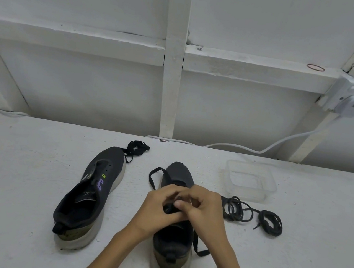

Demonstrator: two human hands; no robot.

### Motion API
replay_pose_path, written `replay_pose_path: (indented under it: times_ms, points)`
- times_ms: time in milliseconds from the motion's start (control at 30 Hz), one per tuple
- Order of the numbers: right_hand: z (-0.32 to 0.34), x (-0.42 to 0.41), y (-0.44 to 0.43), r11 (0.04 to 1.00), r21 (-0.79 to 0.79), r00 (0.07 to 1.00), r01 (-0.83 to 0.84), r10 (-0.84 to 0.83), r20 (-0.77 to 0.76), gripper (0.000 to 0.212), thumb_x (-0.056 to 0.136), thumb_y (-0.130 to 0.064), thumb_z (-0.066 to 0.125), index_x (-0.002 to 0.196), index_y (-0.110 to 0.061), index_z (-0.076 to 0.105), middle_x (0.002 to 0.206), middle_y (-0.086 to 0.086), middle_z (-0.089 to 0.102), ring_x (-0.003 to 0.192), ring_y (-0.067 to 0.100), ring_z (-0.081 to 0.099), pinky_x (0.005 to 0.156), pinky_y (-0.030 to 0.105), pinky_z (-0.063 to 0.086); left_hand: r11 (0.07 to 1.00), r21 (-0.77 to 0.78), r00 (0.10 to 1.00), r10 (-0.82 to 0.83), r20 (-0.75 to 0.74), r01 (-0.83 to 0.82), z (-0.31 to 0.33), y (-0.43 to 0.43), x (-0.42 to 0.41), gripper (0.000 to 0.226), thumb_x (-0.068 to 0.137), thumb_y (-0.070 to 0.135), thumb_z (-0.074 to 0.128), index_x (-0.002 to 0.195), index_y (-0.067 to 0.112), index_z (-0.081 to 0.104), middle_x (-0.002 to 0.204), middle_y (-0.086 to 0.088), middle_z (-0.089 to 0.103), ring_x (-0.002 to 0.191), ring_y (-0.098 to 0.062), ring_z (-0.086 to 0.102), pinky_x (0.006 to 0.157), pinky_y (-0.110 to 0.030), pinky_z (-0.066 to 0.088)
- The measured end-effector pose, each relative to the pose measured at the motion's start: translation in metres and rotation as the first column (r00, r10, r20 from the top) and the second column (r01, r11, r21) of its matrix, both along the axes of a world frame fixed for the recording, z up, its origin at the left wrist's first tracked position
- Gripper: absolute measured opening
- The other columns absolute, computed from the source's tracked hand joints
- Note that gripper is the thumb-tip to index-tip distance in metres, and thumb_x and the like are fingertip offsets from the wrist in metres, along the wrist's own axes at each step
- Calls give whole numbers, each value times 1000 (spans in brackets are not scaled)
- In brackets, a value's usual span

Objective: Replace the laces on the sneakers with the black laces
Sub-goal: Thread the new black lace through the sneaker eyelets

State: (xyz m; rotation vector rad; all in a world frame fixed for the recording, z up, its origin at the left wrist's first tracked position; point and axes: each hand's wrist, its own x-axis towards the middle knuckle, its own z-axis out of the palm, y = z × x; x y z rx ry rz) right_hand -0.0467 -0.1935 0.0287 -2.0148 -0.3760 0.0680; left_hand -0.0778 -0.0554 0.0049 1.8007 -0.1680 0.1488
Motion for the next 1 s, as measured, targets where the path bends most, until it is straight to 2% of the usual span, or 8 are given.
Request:
replay_pose_path:
  times_ms: [100,300,467,633,700,800,900,1000]
  points:
    - [7,4,1,996,90,999,-1,6,-53,25,72,2,75,67,-23,73,66,-10,67,63,4,60,63,17,45,999,-3,999,32,9,-32,-2,-4,1,34,74,20,79,105,29,68,100,6,71,97,-16,68,84,-29,55]
    - [56,33,5,887,461,991,16,48,-128,20,76,18,65,71,-2,70,56,6,60,43,14,47,42,22,38,999,-43,997,15,-72,-18,-2,-3,4,35,73,15,84,103,24,68,96,2,73,94,-12,69,87,-24,53]
    - [111,72,22,810,586,998,9,27,-52,20,81,17,61,75,-1,65,55,0,59,41,12,49,41,21,42,997,-72,992,-17,-122,9,-2,0,1,38,74,14,83,107,25,68,98,5,73,98,-13,69,90,-24,52]
    - [155,122,33,575,812,994,99,-21,-106,21,87,12,59,75,-5,61,63,2,57,46,12,49,48,20,44,997,-76,988,-22,-154,11,0,3,0,37,74,15,83,106,25,68,98,6,73,98,-12,69,89,-20,51]
    - [153,139,38,552,826,994,110,-60,-92,19,88,9,61,77,-6,62,65,3,56,47,12,51,51,20,47,996,-90,983,-33,-181,16,1,4,2,38,72,15,84,106,24,68,96,5,73,97,-12,69,89,-21,51]
    - [123,153,41,734,670,992,115,-58,-108,15,88,13,57,91,1,63,71,8,59,52,15,63,57,22,55,994,-106,978,-46,-205,24,1,6,5,39,70,15,86,104,24,69,96,3,73,97,-13,70,92,-24,52]
    - [90,150,22,956,256,973,141,-86,-214,40,89,10,57,129,4,53,92,11,62,63,27,66,58,31,60,993,-113,977,-42,-208,19,-2,7,5,39,70,15,86,103,23,69,96,2,73,97,-13,70,92,-24,52]
    - [73,122,-6,978,-164,933,-131,66,-353,31,93,-22,65,109,4,66,90,14,70,61,27,68,50,30,55,992,-129,979,-29,-204,3,-4,6,5,39,69,13,86,104,21,69,95,1,73,96,-14,70,89,-21,51]
